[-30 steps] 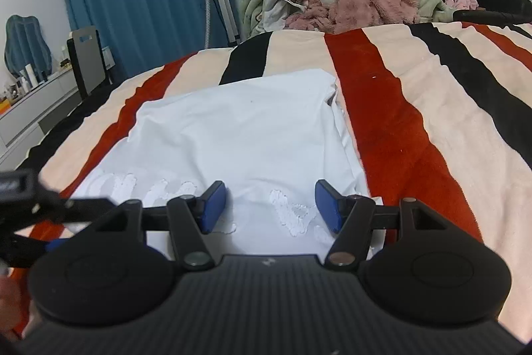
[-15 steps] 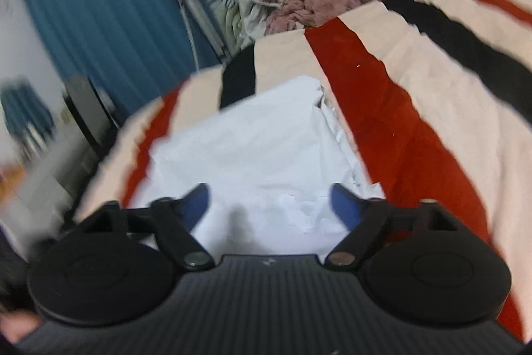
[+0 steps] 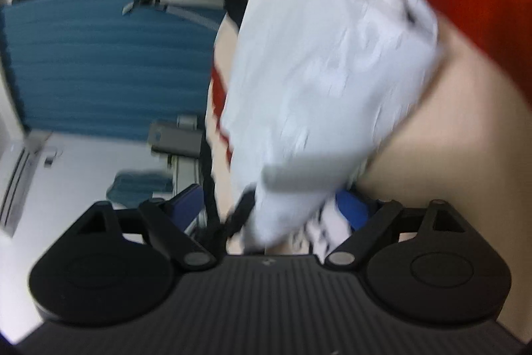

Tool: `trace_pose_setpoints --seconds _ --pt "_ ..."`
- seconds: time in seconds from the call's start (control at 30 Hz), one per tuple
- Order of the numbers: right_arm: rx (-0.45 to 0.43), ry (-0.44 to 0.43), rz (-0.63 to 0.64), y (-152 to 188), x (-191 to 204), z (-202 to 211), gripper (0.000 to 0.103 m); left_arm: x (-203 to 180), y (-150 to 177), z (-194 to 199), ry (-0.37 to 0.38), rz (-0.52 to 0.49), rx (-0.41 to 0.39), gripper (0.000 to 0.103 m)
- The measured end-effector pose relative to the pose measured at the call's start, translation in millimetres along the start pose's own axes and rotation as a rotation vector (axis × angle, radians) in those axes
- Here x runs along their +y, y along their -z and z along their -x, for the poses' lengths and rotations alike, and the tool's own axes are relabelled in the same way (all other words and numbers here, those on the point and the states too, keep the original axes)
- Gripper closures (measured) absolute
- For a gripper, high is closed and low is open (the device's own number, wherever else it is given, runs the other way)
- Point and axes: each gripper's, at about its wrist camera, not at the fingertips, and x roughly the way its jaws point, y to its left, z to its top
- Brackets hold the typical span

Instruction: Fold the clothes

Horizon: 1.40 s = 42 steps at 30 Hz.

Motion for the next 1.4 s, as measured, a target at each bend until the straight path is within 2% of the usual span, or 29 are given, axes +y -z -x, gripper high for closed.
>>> trace_pose_setpoints --seconds 0.07,0.1,0.17,0.33,0.4,0.57,0.7,0.87,0.97,1.13,1.23,1.33,1.4 --pt "-0.037 -0.012 -0.065 -7 -7 1 0.018 4 -1 -2 0.015 0.032 0.008 0.075" --pt "-0.048 -0.005 -0.097 -9 -11 2 0.027 6 -2 -2 0.021 0.047 0.011 0.075" --pt "-0.08 0.025 -0.134 -12 -18 7 0.037 8 -2 -3 0.029 0.065 0.013 0.076" --pt "-0.157 -0.011 -0.247 -17 -31 25 0.037 11 -3 -6 0.04 0.088 0.014 0.076" --pt "-0.2 0.012 -0.229 -18 -29 31 0.037 11 -4 -6 0.043 0.096 0.014 0.076" --pt "-0.21 0.03 -0.192 -21 -30 30 0.039 10 -3 -7 0.046 0.102 0.013 0.076" --pt "-0.222 0.072 -0.154 -22 -32 32 0.062 10 -4 -9 0.054 0.115 0.016 0.076" --pt "-0.244 0.096 -0.064 -20 -26 34 0.077 8 -5 -10 0.06 0.112 0.013 0.076" --pt "-0.268 0.091 -0.033 -19 -19 38 0.085 9 -3 -5 0.079 0.145 0.004 0.077" --pt "-0.318 0.077 -0.018 -17 -6 55 0.088 -6 -6 7 0.129 0.163 0.027 0.08" --pt "-0.367 0.059 0.028 -15 16 77 0.088 -24 -10 16 0.17 0.184 0.052 0.081" --pt "-0.39 0.051 0.052 -23 39 104 0.088 -59 -17 18 0.211 0.197 0.103 0.082" --pt "-0.411 0.041 0.046 -38 51 126 0.088 -92 -23 13 0.236 0.162 0.144 0.082"
